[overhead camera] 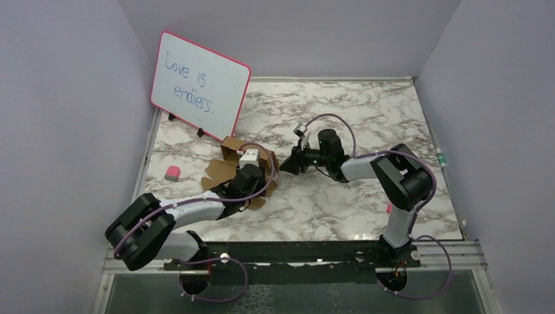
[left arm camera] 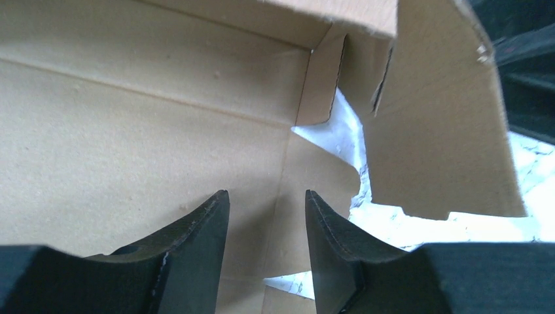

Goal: Fold the paper box

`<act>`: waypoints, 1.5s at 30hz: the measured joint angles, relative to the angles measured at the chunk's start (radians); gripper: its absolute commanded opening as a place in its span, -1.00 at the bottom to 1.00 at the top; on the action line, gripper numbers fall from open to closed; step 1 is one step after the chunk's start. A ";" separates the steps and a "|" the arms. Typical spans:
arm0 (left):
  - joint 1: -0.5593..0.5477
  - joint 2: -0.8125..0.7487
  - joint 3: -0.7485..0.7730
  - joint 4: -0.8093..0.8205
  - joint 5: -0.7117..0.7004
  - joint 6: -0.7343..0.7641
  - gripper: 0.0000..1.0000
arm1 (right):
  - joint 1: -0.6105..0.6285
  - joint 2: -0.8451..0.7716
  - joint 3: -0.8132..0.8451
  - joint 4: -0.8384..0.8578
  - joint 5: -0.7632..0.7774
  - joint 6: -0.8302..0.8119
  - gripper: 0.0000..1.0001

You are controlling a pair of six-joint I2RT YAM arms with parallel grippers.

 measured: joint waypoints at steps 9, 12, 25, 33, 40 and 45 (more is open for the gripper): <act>0.000 0.089 0.017 0.058 0.024 0.000 -0.14 | 0.007 0.000 -0.003 0.006 -0.004 0.012 -0.15; 0.000 0.111 0.026 0.083 0.033 0.000 -0.14 | 0.007 0.000 -0.011 0.008 -0.003 0.026 -0.14; -0.079 0.230 0.133 0.108 0.084 -0.001 -0.15 | 0.004 -0.048 -0.047 -0.039 0.135 0.013 -0.02; -0.081 0.221 0.143 0.091 0.093 -0.002 -0.14 | 0.002 -0.057 -0.046 -0.077 0.158 -0.010 -0.01; -0.083 0.042 0.132 0.015 0.051 0.004 -0.13 | 0.002 -0.053 -0.043 -0.077 0.157 -0.024 -0.01; -0.062 -0.068 0.050 -0.001 0.006 -0.002 -0.14 | 0.002 -0.046 -0.042 -0.077 0.154 -0.028 0.00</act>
